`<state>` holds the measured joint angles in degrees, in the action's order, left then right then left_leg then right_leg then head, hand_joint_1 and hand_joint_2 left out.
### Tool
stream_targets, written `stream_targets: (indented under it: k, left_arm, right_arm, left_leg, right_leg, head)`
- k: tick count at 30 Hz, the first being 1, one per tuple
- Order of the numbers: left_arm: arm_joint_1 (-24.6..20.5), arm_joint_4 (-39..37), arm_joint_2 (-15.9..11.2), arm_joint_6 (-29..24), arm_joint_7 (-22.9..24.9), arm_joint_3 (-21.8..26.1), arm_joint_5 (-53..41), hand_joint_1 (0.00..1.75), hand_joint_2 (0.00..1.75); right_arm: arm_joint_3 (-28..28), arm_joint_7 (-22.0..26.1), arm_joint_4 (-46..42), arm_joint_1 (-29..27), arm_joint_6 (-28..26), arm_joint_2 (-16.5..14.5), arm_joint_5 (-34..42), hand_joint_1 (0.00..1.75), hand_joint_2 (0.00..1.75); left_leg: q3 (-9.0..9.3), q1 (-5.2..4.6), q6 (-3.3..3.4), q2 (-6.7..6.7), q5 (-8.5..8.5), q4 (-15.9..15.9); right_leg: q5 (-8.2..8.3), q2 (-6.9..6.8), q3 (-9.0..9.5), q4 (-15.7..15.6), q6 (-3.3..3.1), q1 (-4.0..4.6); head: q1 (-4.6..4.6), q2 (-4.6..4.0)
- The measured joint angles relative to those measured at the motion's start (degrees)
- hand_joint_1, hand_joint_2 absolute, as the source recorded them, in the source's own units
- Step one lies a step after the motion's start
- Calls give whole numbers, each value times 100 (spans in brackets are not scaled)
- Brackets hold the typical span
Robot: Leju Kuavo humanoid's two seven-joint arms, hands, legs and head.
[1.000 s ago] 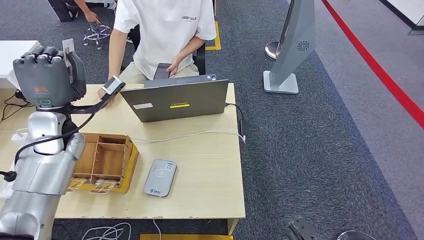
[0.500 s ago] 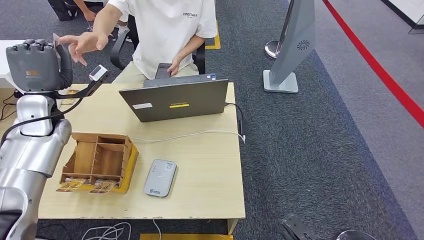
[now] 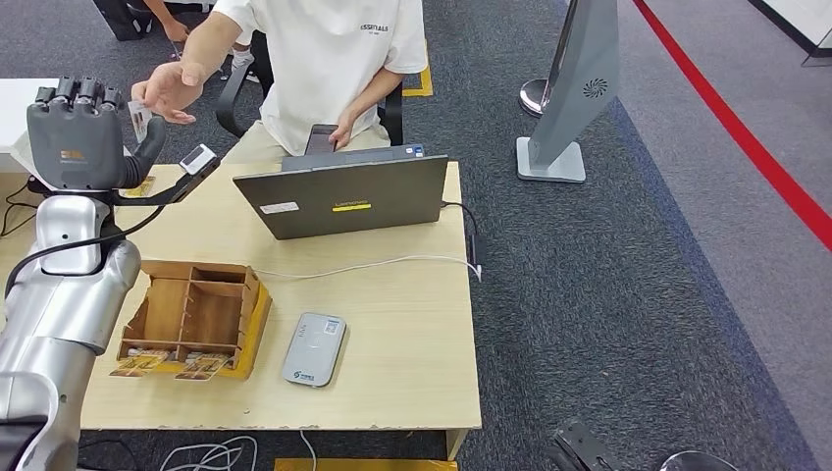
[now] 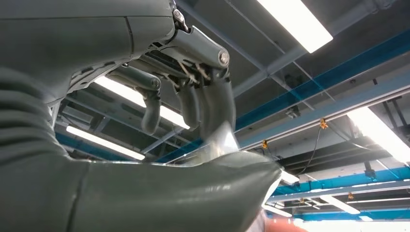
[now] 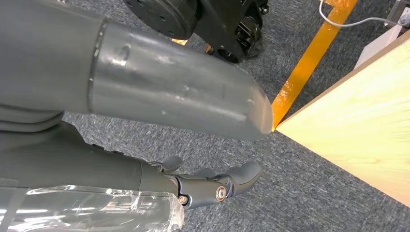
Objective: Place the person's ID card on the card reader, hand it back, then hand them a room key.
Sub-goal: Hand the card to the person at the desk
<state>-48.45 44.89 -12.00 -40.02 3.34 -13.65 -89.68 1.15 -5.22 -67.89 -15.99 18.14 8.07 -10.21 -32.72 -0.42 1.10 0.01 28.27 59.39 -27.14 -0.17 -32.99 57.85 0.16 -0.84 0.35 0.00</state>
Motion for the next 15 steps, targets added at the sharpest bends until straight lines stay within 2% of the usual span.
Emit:
stream_targets:
  k: [7, 12, 15]
  left_arm:
    - [197, 8, 72, -4, -115, 198, 21, 0, 175]
    - [364, 157, 152, -8, -369, 281, 147, 0, 175]
    - [644, 442, 235, 18, -615, 297, 314, 0, 175]
  right_arm:
    - [-189, -38, -1, -7, -110, 108, 105, 0, 0]
    - [-259, -89, -10, -31, -197, 140, 163, 0, 0]
    - [-270, -179, -97, -128, -282, 144, 208, 0, 0]
  left_leg:
    - [-1, 0, 0, 0, 0, 0]
    - [-1, -1, 0, 0, 0, 0]
    - [-1, -3, 0, -1, 2, 0]
  right_leg:
    - [0, 0, -2, 0, 0, 0]
    - [0, -1, -2, 0, 0, -1]
    - [-1, -2, -1, -1, 1, -3]
  head:
    - [-2, 0]
    - [-2, 0]
    - [-2, 0]
